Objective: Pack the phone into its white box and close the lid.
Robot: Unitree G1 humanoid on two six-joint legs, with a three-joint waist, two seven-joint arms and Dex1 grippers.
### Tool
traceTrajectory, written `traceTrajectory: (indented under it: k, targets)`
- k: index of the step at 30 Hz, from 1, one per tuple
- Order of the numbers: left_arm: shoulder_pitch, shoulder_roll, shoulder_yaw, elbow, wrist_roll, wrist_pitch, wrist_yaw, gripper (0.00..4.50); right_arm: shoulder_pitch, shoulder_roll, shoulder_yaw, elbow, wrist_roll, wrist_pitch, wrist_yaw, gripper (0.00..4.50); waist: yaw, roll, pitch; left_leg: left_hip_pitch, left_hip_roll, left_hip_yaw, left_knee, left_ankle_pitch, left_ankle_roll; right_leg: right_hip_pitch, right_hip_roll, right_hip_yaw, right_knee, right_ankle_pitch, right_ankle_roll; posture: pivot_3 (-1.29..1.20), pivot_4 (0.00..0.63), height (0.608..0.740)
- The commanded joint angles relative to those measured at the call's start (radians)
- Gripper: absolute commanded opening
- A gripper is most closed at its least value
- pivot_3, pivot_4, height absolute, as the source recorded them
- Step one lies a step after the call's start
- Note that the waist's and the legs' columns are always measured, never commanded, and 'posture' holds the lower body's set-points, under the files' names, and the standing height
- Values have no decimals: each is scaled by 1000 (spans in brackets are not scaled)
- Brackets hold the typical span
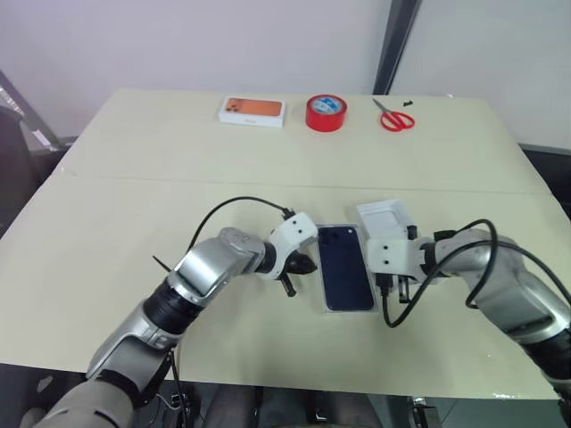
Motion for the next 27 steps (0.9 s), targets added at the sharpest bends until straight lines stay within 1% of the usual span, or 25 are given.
traceTrajectory:
  k: [1, 3, 6, 9, 12, 15, 22, 25, 27]
  targets:
    - [24, 41, 98, -104, -47, -21, -41, 438, 14, -10, -134, -92, 114, 90, 21, 2384, -2, 0, 0, 0, 0, 0, 0, 0, 0, 0, 0, 0, 0, 0, 0, 0, 150, 740]
    - [48, 69, 123, -140, -57, -54, -60, 438, 19, -5, -177, -114, 161, 146, 16, 3339, -2, 0, 0, 0, 1, 0, 0, 0, 0, 0, 1, 0, 1, 0, 0, 0, 150, 740]
    - [121, 146, 143, -208, -49, -172, -128, 438, -3, 37, -226, -134, 235, 388, -36, 3339, -4, 0, 0, 1, 1, 0, 0, 0, 0, 0, 1, 0, 2, 0, 0, 0, 150, 740]
    - [174, 211, 123, -254, -11, -306, -189, 438, -29, 91, -242, -137, 274, 617, -119, 3339, -3, 0, 0, 1, 2, 0, 0, 0, 0, 0, 0, 0, 2, 0, 0, 0, 150, 740]
    - [202, 245, 109, -281, 19, -412, -228, 438, -61, 142, -260, -127, 296, 793, -209, 3339, 1, 1, 0, 1, 1, 0, 0, 0, 0, 0, -1, 0, 1, 0, -1, 0, 150, 740]
    - [224, 243, 114, -286, 32, -492, -248, 438, -82, 170, -264, -106, 317, 880, -276, 3339, 1, 1, 0, 0, 1, 0, -1, 0, 0, 0, -1, 0, -1, 0, -1, 0, 150, 740]
    - [248, 218, 120, -266, 37, -555, -264, 438, -81, 222, -254, -72, 352, 933, -403, 3339, -2, 1, 0, -1, 1, 1, -1, -1, 1, -1, -1, 0, 0, 0, -1, 0, 150, 740]
    - [254, 220, 124, -261, 40, -566, -268, 438, -78, 232, -255, -63, 372, 942, -436, 2531, -3, 1, 0, 0, 1, 1, -1, -1, 1, -1, 0, 0, 0, 0, -1, 0, 150, 740]
    - [259, 223, 127, -258, 45, -569, -268, 438, -77, 236, -259, -60, 389, 945, -450, 1547, -3, 1, 0, 0, 1, 1, -1, -1, 1, -1, 0, 0, 1, 0, -1, 0, 150, 740]
